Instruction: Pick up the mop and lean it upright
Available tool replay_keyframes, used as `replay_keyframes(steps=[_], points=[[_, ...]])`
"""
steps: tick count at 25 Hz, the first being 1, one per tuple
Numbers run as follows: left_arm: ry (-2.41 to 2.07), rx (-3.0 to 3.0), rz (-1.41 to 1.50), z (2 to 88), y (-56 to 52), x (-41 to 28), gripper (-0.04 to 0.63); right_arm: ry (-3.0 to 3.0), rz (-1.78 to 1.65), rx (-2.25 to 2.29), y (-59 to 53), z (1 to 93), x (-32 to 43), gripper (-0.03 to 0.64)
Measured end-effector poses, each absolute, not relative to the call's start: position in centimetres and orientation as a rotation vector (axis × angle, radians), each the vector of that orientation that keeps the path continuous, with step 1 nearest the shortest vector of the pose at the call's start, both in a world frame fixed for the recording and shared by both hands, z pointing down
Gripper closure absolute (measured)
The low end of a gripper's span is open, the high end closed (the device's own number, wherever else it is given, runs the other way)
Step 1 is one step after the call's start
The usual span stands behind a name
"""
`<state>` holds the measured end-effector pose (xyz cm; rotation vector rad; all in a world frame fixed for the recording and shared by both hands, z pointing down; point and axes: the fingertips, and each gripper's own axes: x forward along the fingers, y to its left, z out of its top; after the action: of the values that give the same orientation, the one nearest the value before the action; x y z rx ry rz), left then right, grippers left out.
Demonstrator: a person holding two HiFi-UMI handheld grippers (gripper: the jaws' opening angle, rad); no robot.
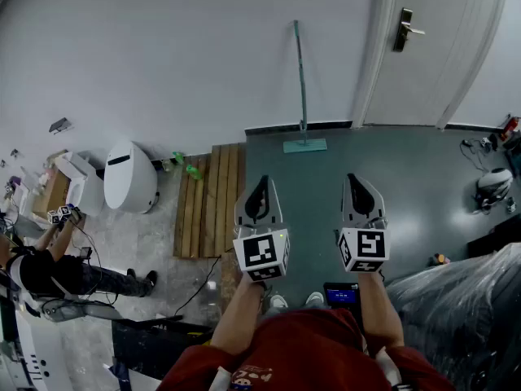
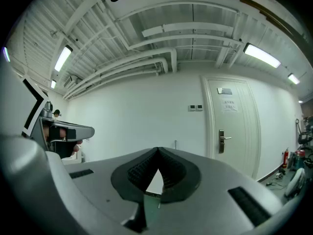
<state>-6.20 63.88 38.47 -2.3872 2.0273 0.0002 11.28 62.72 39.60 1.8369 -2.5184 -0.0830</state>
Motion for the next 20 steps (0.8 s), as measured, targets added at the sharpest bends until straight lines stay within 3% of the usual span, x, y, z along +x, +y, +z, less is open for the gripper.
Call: replay_keyframes(steps=[20], points=[[1.969, -2.403, -0.017, 38.1, 65.1, -13.1, 0.581, -2.494, -0.078, 1.905, 63.7, 39.2, 4.6, 0.598]])
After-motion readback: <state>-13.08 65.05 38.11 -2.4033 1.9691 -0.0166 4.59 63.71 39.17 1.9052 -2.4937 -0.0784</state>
